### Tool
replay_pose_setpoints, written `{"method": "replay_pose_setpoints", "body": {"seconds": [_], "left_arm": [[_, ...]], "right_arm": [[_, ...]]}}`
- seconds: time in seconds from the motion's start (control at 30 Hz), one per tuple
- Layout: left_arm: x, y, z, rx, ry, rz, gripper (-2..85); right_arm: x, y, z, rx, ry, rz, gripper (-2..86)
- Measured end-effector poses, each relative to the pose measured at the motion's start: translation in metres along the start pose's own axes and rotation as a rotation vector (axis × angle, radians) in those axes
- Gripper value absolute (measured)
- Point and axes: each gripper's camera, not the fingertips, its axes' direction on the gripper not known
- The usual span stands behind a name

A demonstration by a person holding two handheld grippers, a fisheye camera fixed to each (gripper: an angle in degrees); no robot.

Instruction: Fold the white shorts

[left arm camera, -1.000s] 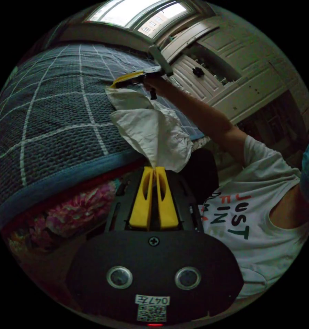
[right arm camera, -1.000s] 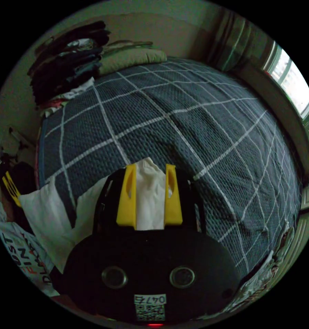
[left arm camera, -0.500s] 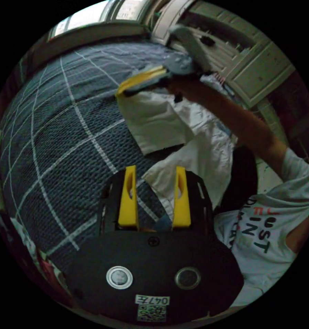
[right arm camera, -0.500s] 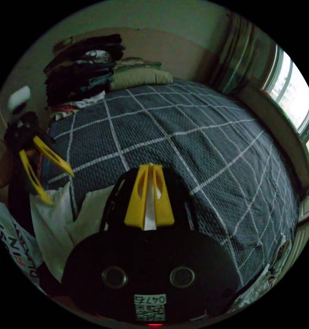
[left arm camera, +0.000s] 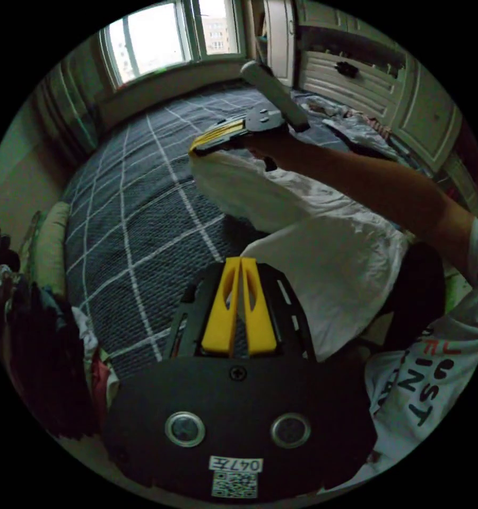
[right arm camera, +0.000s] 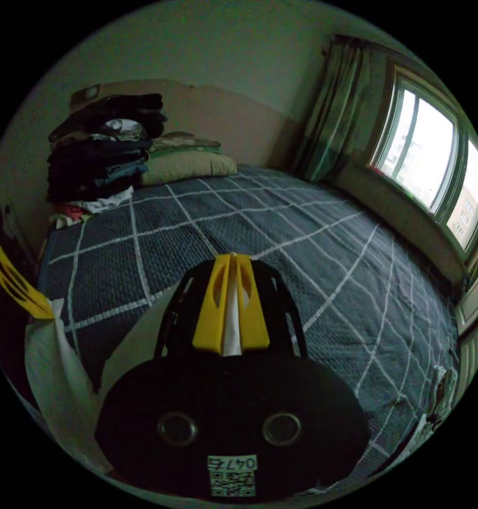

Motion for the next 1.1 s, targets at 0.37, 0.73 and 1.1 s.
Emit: {"method": "replay_pose_setpoints", "body": {"seconds": [0.37, 0.73, 1.1], "left_arm": [[-0.067, -0.005, 0.041, -0.032, 0.09, -0.244, 6.6], [-0.081, -0.009, 0.029, 0.154, 0.175, -0.287, 5.1], [-0.084, -0.033, 0.063, 0.029, 0.185, -0.262, 4.9]], "right_arm": [[0.082, 0.05, -0.108, 0.006, -0.002, 0.158, 6.2], [0.157, 0.293, -0.248, -0.244, 0.044, 0.63, 9.9], [0.108, 0.265, -0.287, -0.387, 0.126, 0.497, 1.0]]}}
